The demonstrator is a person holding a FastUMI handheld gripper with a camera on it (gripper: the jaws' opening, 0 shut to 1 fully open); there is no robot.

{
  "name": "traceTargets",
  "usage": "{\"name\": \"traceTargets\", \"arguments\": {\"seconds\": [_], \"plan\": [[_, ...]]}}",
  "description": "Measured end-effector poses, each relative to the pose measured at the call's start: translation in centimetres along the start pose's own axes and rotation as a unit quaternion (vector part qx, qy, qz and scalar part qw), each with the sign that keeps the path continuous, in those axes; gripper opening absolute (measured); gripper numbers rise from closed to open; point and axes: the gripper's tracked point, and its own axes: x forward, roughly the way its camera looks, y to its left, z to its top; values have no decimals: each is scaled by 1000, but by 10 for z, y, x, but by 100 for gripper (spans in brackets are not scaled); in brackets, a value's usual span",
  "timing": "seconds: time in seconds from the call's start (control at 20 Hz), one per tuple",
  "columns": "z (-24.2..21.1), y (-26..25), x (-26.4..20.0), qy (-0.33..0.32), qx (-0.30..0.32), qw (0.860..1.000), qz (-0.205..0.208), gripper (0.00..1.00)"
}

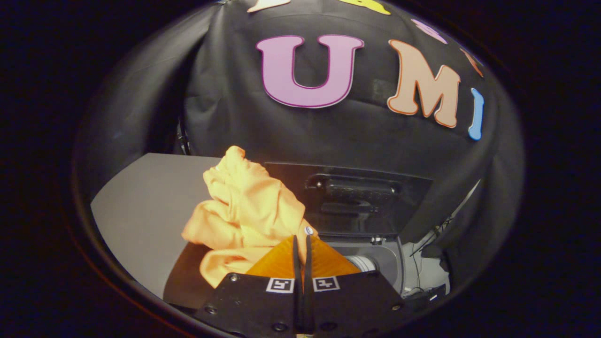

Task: Put the clothes into the washing machine and then close the washing machine lid.

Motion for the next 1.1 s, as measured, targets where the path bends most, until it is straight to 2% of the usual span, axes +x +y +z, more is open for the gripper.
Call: {"name": "traceTargets", "arguments": {"seconds": [0.15, 0.25, 0.4, 0.85, 1.0, 1.1], "plan": [[-18, -25, 13, 22, 21, 999, -17, 10], [-15, -35, 6, 4, 41, 999, -23, 9], [-17, -43, 7, -4, 49, 998, -24, 33], [-13, -50, -3, -31, 40, 998, -22, 36], [-8, -48, -1, -37, 43, 998, -20, 51], [-3, -46, 1, -39, 46, 998, -17, 66]]}}
